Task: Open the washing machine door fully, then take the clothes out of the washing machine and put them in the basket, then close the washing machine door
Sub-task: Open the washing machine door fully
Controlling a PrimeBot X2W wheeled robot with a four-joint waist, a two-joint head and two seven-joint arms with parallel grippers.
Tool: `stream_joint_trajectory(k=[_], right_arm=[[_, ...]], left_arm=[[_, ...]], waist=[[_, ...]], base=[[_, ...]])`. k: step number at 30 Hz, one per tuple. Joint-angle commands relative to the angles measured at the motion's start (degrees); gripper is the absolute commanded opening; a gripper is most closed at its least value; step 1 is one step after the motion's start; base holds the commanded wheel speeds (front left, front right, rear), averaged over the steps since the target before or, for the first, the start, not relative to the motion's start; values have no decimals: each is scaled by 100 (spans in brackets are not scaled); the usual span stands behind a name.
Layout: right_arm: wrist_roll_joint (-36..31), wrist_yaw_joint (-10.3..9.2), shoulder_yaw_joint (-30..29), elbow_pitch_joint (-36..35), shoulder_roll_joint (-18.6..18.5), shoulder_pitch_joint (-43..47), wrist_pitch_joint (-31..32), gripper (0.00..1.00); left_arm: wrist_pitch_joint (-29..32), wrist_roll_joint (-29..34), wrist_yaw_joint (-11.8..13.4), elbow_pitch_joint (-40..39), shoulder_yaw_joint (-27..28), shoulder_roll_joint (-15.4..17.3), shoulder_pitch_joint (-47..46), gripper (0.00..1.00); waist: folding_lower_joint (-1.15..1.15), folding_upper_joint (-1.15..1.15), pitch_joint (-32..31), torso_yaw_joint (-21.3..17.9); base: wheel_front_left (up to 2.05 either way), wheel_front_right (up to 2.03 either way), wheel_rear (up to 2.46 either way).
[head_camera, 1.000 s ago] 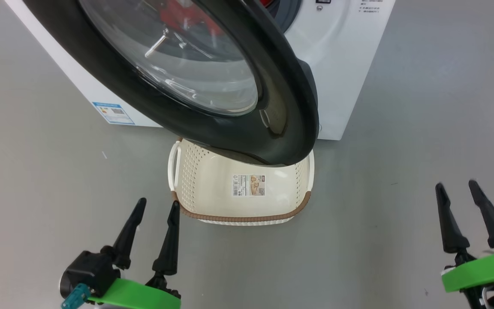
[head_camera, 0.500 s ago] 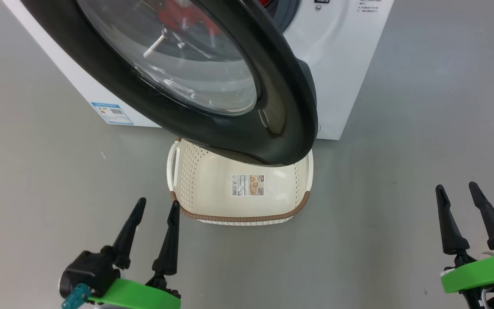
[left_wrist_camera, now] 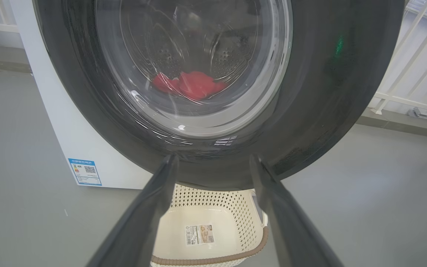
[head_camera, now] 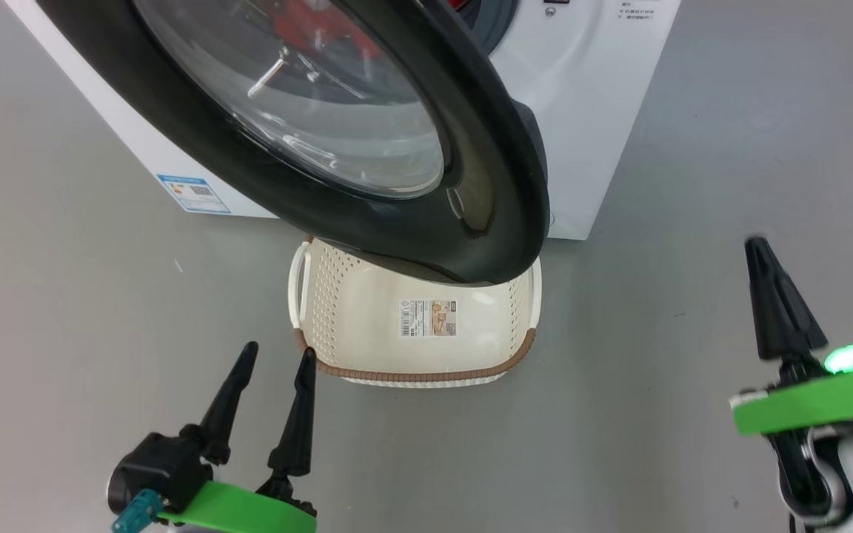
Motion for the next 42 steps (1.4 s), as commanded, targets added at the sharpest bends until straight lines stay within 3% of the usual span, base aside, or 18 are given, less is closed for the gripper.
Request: stream_joint_trajectory(k=[1,10,22,30,42], right_arm=[[156,28,238,-127,-126,-294,-37,0],[740,28,964,246,-325,-1276,-37,0],[2561,28,2123,1085,-600,-2634,111,0],[3974,28,2683,1238,-724,-3213,956,0],[5682,28,2650,1548,-795,-3703,2648,0]], left_arm=[[-69,-8,12,-122,161,81,-48,100],[-69,-43,14,-111,85,81,-60,100],[-69,-90,21,-79,-34,81,-73,100],[-69,-111,26,-58,-50,81,-111,100],[-69,-148,26,-49,-67,81,-172,100]], waist=[[0,0,-11,5],[0,0,-18,100],[0,0,7,286],[0,0,60,331],[0,0,155,330]], base=[[0,0,0],[0,0,0],[0,0,0],[0,0,0],[0,0,0]])
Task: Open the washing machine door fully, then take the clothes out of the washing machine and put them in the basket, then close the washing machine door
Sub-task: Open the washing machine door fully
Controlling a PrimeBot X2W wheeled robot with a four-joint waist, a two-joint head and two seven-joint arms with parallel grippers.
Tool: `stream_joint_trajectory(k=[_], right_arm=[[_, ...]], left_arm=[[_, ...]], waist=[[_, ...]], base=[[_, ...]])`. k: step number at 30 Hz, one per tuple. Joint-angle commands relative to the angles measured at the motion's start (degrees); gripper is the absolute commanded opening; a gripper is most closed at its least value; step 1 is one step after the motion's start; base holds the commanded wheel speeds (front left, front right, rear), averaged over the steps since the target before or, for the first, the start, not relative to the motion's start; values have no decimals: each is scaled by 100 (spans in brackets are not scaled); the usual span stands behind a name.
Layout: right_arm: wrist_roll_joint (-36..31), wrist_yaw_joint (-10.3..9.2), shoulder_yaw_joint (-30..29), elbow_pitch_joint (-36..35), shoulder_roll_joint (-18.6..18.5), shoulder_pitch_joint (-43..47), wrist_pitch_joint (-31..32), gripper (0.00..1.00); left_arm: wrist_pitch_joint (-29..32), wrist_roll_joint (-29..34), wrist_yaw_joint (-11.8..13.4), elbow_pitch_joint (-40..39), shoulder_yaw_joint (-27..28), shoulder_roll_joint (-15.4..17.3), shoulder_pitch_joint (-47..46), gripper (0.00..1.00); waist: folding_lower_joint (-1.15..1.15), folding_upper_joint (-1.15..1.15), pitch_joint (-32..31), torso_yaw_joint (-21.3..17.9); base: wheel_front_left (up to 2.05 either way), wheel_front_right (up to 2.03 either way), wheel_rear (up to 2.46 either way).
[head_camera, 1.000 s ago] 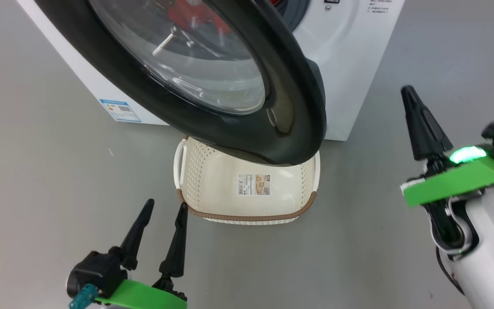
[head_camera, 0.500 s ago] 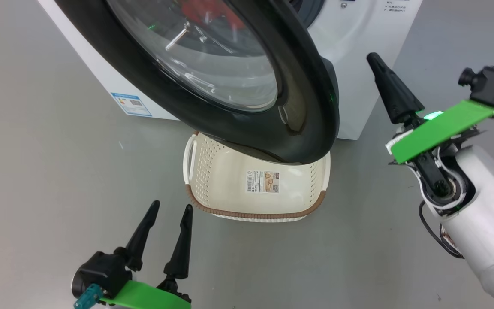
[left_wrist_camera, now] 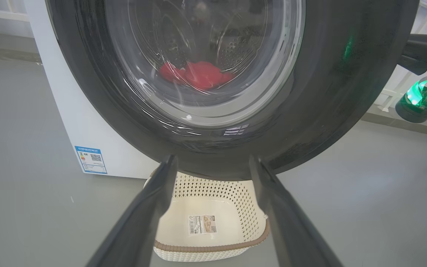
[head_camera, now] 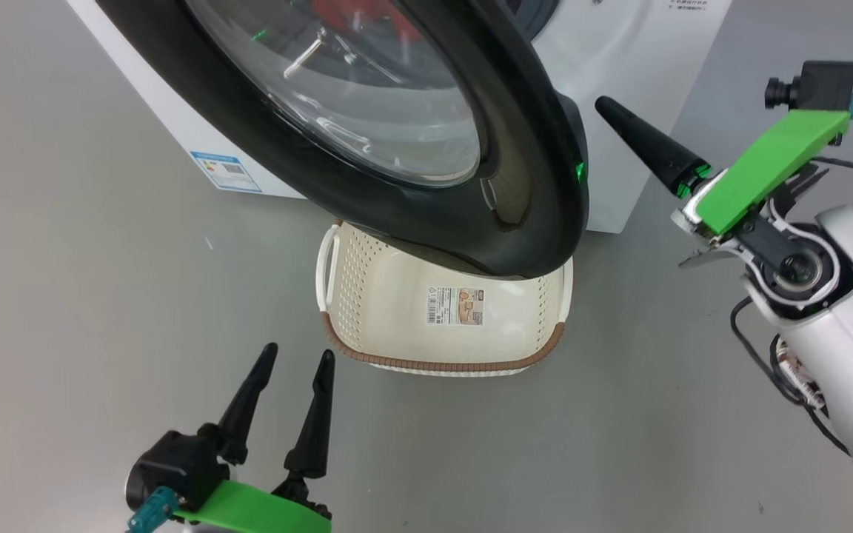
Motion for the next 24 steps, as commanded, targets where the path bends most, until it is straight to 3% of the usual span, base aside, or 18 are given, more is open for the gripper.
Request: stream_joint_trajectory(k=[1,11,24], right_arm=[[221,28,-32,-53,51,-142,244,0],[763,28,-251,278,202,-331,1198,0],[728,28,-470,195,343,-163,1879,0]], left_arm=[[-69,-48,20,-102,156,81,-150,100],[-69,-88,36,-92,104,81,-193,100],[-69,-111,58,-129,109,81,-144,100]], waist=[[0,0,22,4],[0,0,56,55],[0,0,5,93]], base=[[0,0,0],[0,0,0],[0,0,0]])
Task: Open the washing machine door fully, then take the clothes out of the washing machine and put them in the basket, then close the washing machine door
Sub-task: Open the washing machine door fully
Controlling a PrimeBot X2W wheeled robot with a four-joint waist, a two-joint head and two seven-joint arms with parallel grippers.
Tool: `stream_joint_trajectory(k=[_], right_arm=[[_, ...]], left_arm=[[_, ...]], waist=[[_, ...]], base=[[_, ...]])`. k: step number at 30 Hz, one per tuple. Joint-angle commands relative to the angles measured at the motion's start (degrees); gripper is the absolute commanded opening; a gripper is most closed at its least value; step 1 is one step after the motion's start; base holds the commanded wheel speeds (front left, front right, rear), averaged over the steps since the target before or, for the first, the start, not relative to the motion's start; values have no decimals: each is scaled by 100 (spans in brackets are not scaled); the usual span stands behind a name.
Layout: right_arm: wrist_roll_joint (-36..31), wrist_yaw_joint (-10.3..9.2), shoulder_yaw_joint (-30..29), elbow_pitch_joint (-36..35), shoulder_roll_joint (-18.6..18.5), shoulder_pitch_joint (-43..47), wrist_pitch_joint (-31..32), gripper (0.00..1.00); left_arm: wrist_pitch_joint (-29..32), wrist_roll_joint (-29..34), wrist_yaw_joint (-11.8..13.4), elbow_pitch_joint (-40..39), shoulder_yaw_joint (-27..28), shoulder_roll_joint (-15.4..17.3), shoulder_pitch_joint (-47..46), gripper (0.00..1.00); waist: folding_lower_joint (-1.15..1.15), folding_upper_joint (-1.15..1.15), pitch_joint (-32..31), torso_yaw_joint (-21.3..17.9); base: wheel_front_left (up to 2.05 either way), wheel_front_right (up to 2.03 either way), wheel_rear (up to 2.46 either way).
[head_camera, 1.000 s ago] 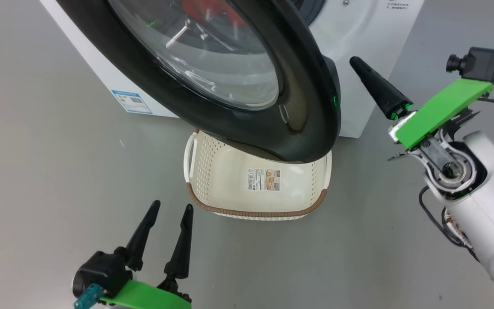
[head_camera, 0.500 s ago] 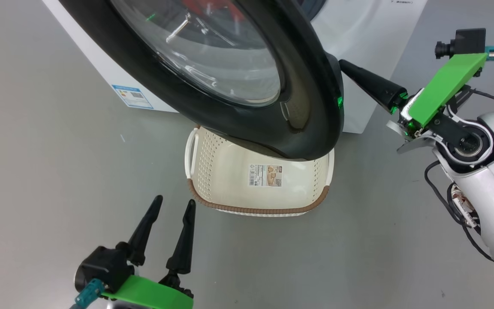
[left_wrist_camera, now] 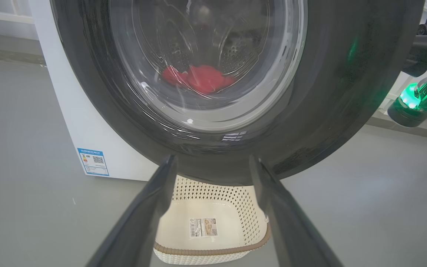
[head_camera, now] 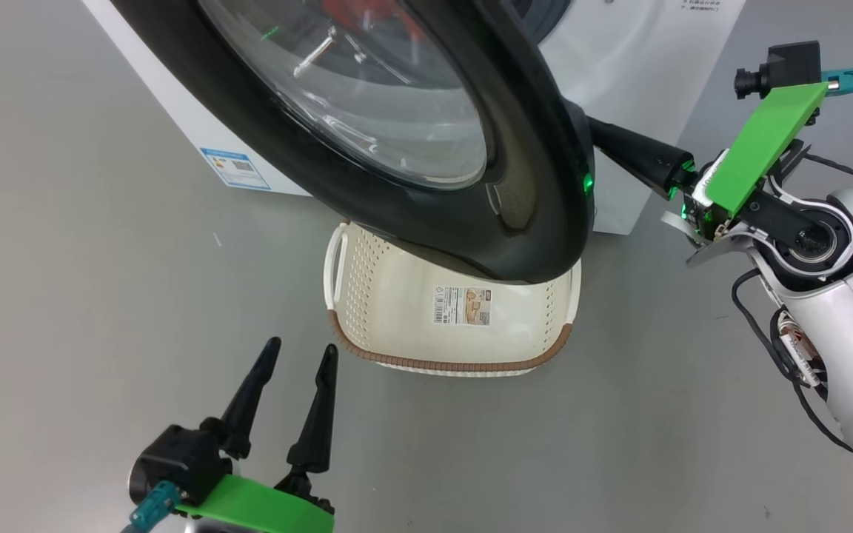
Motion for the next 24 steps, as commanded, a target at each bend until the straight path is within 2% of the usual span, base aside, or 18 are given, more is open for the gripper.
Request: stream_joint_trajectory(k=[1,24], right_arm=[[-31,29,2,-195,106,110,69,0],[-369,29,-36,-735,322,956,564,0]], left_arm=[[-69,-52,41,-147,173,82,-35,100],[-69,-17,82,-178,155,82,213,100]], waist=[[0,0,-16,1],[0,0,-381,139]], base=[[0,0,0],[0,0,0]])
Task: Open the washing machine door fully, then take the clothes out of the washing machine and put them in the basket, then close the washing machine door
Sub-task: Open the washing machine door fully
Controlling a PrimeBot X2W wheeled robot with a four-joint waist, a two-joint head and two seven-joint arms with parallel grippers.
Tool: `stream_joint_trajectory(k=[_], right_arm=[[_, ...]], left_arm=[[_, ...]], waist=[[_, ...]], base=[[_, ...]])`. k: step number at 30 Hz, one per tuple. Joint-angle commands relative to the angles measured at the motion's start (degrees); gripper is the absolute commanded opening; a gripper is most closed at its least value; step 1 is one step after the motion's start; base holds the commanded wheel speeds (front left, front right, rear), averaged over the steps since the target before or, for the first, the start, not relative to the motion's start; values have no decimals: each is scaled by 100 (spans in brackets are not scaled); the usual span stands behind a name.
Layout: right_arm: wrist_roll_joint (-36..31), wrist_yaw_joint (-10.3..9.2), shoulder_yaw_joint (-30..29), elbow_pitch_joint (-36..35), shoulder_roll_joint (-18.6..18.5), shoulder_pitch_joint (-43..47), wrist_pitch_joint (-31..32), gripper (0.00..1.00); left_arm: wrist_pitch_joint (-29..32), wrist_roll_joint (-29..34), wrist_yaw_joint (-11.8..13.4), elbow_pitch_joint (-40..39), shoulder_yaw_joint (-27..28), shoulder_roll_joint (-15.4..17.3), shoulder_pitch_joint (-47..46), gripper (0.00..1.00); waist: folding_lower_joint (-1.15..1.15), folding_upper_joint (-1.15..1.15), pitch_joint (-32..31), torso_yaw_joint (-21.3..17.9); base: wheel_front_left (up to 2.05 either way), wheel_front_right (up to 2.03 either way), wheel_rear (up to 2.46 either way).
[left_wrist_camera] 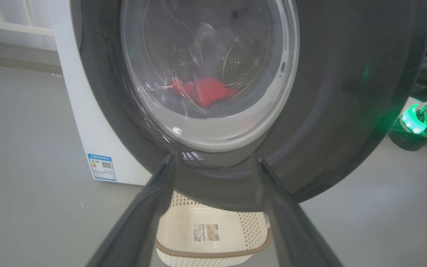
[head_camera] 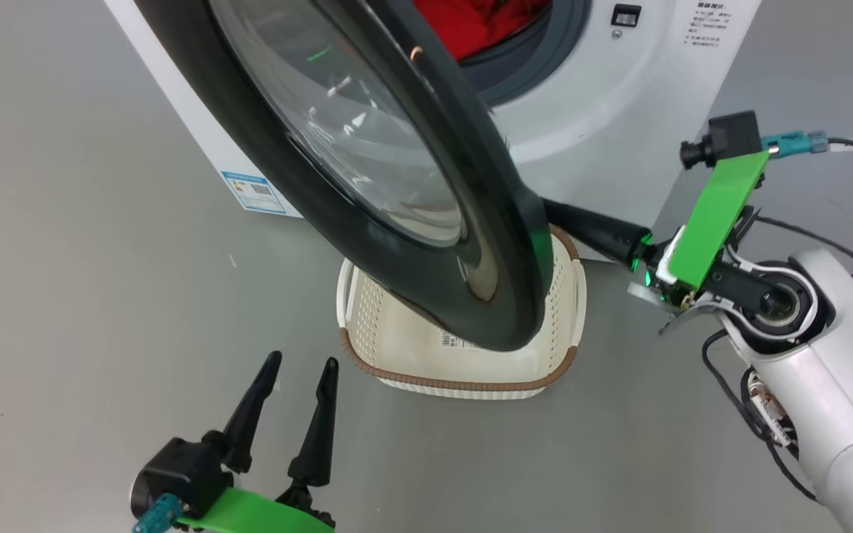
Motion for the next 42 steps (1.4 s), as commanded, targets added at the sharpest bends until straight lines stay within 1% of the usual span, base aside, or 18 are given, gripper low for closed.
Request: stream_joint_trajectory(k=[1,21,34,42], right_arm=[[-69,28,92,-162,102,178,73,0],[-252,28,260,-463,416,734,309,0],[-327,28,367,-533,651,987,396,0],[-371,28,364,-559,778,1082,352,0]], left_arm=[[-69,-14,51,-153,170,81,62,100],[-69,55,97,-225,200,81,298,100],[-69,60,225,-246,244,81,445,100],[-69,71,252,-246,279,81,528,100]], waist=[[0,0,-44,27],[0,0,-329,249],[0,0,-532,664],[0,0,-644,967]], base=[[0,0,0],[0,0,0],[0,0,0],[0,0,0]])
